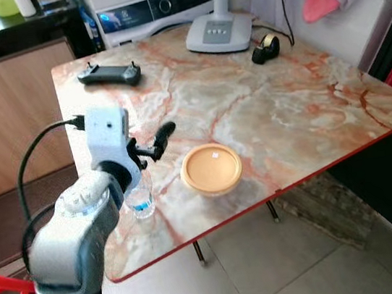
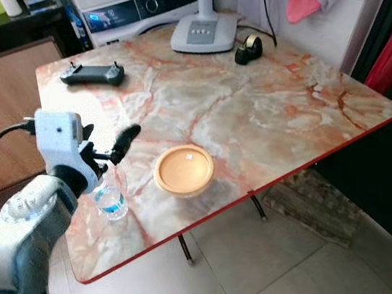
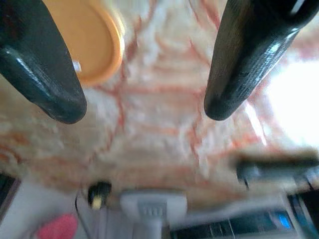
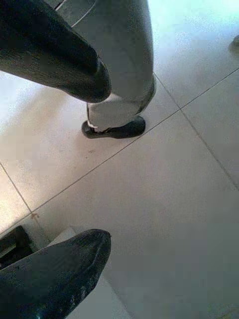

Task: Restocking fridge

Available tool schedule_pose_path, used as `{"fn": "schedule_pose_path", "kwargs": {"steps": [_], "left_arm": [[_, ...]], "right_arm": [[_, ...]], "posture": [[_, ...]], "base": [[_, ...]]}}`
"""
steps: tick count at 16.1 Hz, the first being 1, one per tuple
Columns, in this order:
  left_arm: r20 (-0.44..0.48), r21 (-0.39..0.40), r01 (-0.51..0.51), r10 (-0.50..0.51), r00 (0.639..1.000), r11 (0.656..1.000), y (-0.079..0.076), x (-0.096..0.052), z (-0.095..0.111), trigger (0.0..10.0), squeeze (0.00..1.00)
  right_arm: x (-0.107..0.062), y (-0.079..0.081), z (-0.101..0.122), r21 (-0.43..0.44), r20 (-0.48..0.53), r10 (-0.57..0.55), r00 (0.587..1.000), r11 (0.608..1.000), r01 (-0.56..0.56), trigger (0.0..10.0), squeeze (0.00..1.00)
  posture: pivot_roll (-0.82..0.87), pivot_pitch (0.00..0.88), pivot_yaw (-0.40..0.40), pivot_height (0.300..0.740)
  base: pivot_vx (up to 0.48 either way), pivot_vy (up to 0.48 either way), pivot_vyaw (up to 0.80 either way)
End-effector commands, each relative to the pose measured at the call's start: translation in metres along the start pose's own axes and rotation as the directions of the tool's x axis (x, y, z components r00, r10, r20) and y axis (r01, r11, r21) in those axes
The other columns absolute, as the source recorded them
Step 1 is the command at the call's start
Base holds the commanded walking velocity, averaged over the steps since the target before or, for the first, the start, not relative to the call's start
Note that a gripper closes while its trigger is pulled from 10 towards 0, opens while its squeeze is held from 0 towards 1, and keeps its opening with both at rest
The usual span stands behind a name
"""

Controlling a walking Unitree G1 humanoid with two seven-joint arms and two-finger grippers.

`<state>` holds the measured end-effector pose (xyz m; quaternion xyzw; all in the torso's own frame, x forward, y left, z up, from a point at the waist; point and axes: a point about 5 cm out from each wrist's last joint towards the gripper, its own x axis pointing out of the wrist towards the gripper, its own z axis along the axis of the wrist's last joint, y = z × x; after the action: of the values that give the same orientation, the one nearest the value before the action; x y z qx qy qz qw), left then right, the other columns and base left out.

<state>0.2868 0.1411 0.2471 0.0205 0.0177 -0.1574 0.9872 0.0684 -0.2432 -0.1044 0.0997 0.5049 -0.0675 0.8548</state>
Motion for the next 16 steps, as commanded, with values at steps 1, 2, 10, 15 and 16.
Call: {"fn": "schedule_pose_path", "kwargs": {"steps": [1, 2, 10, 15, 16], "left_arm": [[-0.015, 0.014, 0.007, -0.007, 1.000, 1.000, 0.000, -0.004, 0.008, 10.0, 0.00], [-0.021, -0.003, 0.016, -0.016, 1.000, 1.000, -0.001, -0.003, 0.011, 10.0, 0.00], [-0.200, -0.039, -0.042, 0.033, 0.979, 0.998, 0.006, -0.006, 0.010, 10.0, 0.00], [-0.366, -0.043, -0.079, 0.058, 0.929, 0.996, 0.012, -0.014, -0.007, 10.0, 0.00], [-0.374, -0.028, -0.085, 0.068, 0.925, 0.996, 0.012, -0.015, -0.008, 10.0, 0.00]], "right_arm": [[-0.002, -0.001, -0.008, 0.006, -0.027, -0.004, 1.000, 1.000, 0.004, 10.0, 0.00], [-0.002, 0.000, -0.008, 0.005, -0.027, -0.004, 1.000, 1.000, 0.004, 10.0, 0.00], [-0.001, 0.001, -0.007, 0.011, -0.026, -0.002, 1.000, 1.000, 0.003, 10.0, 0.00], [-0.001, 0.001, -0.006, 0.008, -0.026, 0.000, 1.000, 1.000, 0.000, 10.0, 0.00], [-0.001, 0.001, -0.006, 0.009, -0.026, -0.001, 1.000, 1.000, 0.001, 10.0, 0.00]], "posture": [[0.11, 0.094, -0.008, 0.740], [0.11, 0.094, -0.003, 0.740], [0.12, 0.092, 0.002, 0.740], [0.12, 0.095, -0.001, 0.740], [0.12, 0.095, -0.001, 0.740]], "base": [[0.000, 0.000, 0.00], [0.000, 0.000, 0.00], [0.000, 0.000, 0.00], [0.000, 0.000, 0.00], [0.000, 0.000, 0.00]]}}
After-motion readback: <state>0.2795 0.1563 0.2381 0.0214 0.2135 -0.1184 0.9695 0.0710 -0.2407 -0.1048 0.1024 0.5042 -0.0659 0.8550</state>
